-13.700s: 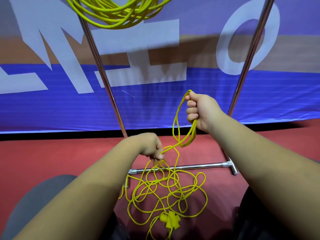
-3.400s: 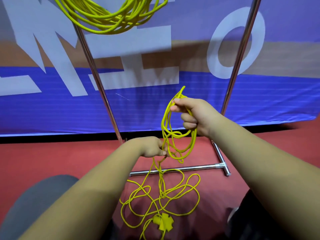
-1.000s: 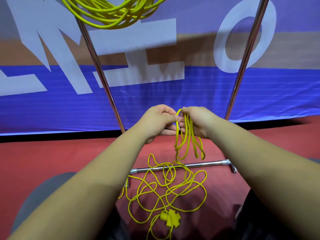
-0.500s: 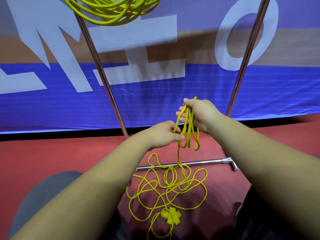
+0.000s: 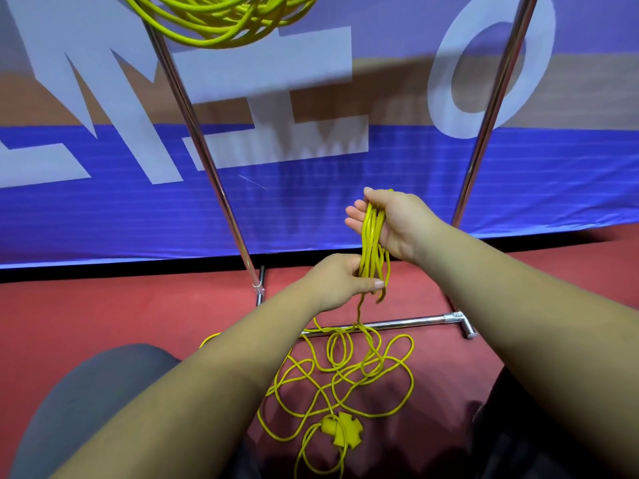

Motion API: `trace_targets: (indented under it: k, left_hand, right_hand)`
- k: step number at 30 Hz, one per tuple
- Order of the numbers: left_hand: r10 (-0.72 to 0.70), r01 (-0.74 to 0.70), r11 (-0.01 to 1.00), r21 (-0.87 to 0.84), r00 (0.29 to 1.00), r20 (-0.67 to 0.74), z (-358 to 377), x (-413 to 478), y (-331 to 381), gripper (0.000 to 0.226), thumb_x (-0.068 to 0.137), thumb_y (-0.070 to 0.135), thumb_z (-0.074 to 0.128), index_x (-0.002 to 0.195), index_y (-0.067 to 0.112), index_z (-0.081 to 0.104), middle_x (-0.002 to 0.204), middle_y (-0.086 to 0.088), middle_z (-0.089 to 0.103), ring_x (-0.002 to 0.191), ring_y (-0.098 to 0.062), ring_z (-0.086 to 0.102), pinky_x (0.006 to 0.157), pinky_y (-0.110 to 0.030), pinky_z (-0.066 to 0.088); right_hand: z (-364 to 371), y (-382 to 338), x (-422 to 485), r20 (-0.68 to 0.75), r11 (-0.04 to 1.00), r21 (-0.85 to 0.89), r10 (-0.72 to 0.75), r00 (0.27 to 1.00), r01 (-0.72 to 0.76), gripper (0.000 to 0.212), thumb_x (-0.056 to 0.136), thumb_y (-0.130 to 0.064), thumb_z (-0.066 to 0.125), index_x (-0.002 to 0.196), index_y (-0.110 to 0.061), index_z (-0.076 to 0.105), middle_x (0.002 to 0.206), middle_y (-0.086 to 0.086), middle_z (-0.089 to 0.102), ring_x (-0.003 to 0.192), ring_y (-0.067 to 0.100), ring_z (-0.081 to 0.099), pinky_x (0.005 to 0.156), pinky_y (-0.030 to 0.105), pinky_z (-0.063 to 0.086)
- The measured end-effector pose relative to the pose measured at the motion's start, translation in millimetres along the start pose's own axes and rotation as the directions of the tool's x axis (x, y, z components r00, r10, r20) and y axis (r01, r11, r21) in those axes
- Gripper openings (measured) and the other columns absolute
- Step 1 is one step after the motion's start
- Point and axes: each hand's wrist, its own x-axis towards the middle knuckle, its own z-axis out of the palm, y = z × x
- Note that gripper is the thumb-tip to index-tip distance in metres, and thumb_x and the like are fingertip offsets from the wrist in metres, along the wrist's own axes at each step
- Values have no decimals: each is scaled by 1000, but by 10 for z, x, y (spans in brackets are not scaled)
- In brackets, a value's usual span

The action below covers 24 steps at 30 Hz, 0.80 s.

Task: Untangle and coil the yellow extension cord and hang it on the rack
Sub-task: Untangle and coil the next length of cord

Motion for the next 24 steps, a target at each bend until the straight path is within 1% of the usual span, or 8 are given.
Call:
trace_targets:
  k: [4, 9, 12, 15, 17, 20, 22, 24]
  left_hand:
    - [4, -3, 1000, 13, 999, -47, -35, 38, 20, 19, 86, 42, 80, 93, 24, 78, 87, 9, 79, 88, -11, 74, 90, -40, 56]
    - [8, -8, 999, -45, 1000, 12, -94, 44, -5, 25, 79, 23, 89, 100, 23, 75, 91, 13, 77, 86, 1, 72, 81, -18, 53]
    - [-53, 53, 999, 1, 995, -80, -116, 98, -129, 36, 78, 3, 83, 109, 16, 69, 112, -3, 70, 96, -12, 72, 88, -34, 60]
    - [-200, 214, 974, 70, 965, -173, -131, 154, -276, 42, 81, 2, 76, 116, 15, 55, 111, -7, 62, 86, -23, 66, 75, -34, 54]
    - [-302, 305, 951, 49, 952, -48, -96, 173, -408, 55, 83, 5, 81, 130, 10, 52, 118, -8, 65, 94, -21, 64, 83, -32, 52]
    - [-317, 281, 945, 169, 912, 258, 76, 160, -578, 86, 89, 20, 80, 160, 15, 32, 157, -6, 47, 138, -22, 50, 111, -28, 40]
    - [-274, 194, 948, 254, 902, 333, 217, 144, -640, 85, 95, 30, 75, 164, 24, 26, 163, -2, 40, 145, -22, 44, 111, -23, 34]
    - [-237, 149, 951, 272, 915, 326, 330, 159, -711, 69, 99, 30, 70, 159, 29, 37, 154, -3, 51, 138, -23, 52, 103, -21, 38]
  right_hand:
    - [-21, -57, 28, -39, 1000, -23, -11, 999, 10, 23, 103, -17, 67, 118, 1, 65, 88, 10, 74, 74, 21, 80, 60, 32, 63]
    - [-101, -125, 105, -94, 994, -106, 3, 996, -13, 29, 100, -28, 72, 117, -4, 71, 70, -2, 70, 54, 9, 68, 50, 24, 55]
    - [-131, -159, 116, -65, 983, -179, 30, 997, -42, 22, 102, -27, 67, 110, -7, 70, 65, -7, 56, 44, 4, 51, 41, 20, 43]
    - [-120, -213, 75, 3, 968, -243, 71, 997, -68, 19, 103, -27, 60, 110, -11, 67, 60, -10, 43, 40, 3, 35, 37, 18, 30]
    - [-116, -257, 44, 43, 962, -253, 116, 992, -102, 20, 104, -31, 59, 106, -13, 68, 58, -12, 36, 38, 3, 29, 36, 18, 25]
    - [-134, -311, 12, 98, 960, -242, 165, 981, -137, 25, 104, -39, 61, 99, -16, 70, 55, -12, 33, 36, 4, 28, 34, 18, 24]
    - [-147, -339, -8, 122, 957, -253, 173, 977, -138, 29, 103, -43, 62, 100, -16, 71, 54, -12, 32, 35, 4, 28, 33, 18, 24]
    - [-158, -360, -24, 141, 953, -270, 183, 973, -140, 30, 103, -44, 62, 101, -17, 72, 52, -12, 31, 34, 4, 28, 33, 19, 23]
